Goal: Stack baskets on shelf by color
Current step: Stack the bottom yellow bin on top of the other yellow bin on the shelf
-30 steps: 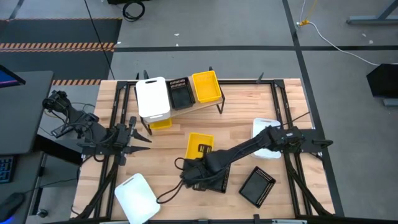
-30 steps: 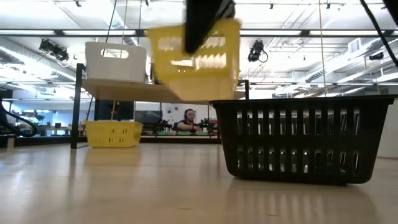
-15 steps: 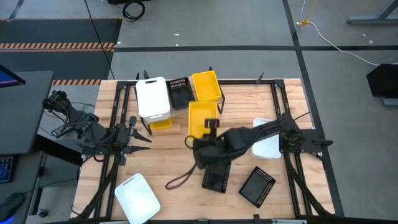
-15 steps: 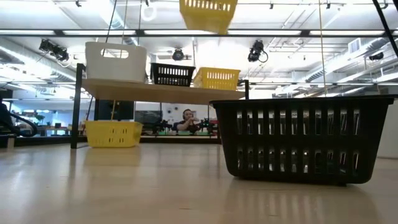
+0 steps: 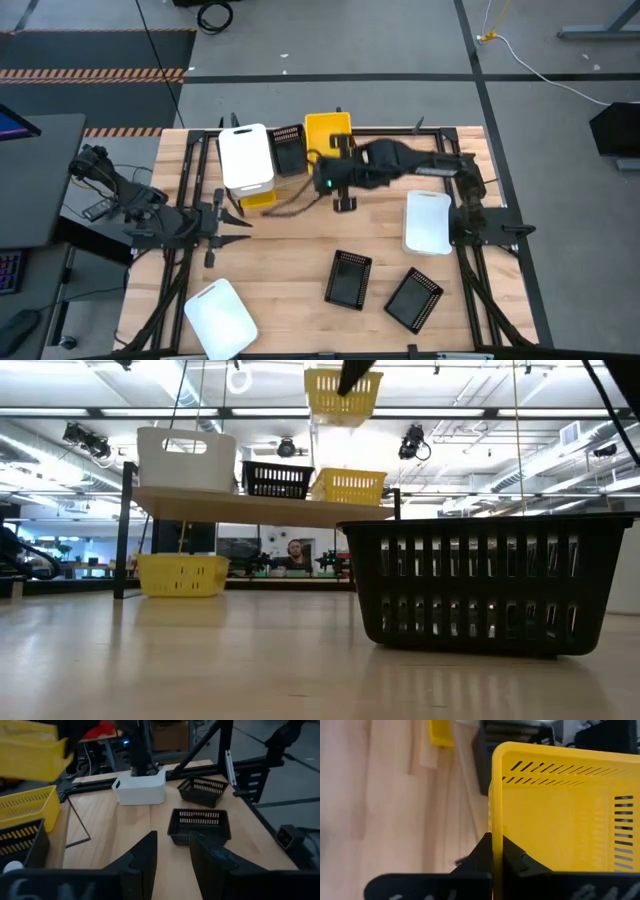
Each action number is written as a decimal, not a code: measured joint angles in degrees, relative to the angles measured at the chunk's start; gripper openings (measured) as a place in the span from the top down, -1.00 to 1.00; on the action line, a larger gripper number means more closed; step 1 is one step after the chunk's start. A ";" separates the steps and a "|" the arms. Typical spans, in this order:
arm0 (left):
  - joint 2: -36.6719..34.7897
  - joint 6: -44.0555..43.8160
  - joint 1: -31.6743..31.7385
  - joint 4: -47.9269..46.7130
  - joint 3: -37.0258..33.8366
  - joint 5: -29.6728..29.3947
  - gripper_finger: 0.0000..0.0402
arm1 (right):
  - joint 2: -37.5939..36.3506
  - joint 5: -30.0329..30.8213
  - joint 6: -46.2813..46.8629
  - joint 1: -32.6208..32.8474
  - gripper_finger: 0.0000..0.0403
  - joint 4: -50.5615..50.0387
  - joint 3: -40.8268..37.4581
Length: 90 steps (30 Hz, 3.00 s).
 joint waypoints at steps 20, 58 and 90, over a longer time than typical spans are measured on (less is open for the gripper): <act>3.46 -2.70 0.00 4.57 0.00 -1.55 0.40 | 0.00 -18.94 -15.83 -16.16 0.97 1.72 0.00; 1.05 6.35 0.22 7.30 0.00 -9.01 0.40 | 0.04 -22.14 -19.91 -18.83 0.97 4.39 -6.86; 1.05 6.48 0.22 7.21 0.00 -9.01 0.40 | 0.07 -20.47 -16.55 -20.69 0.72 5.56 -11.64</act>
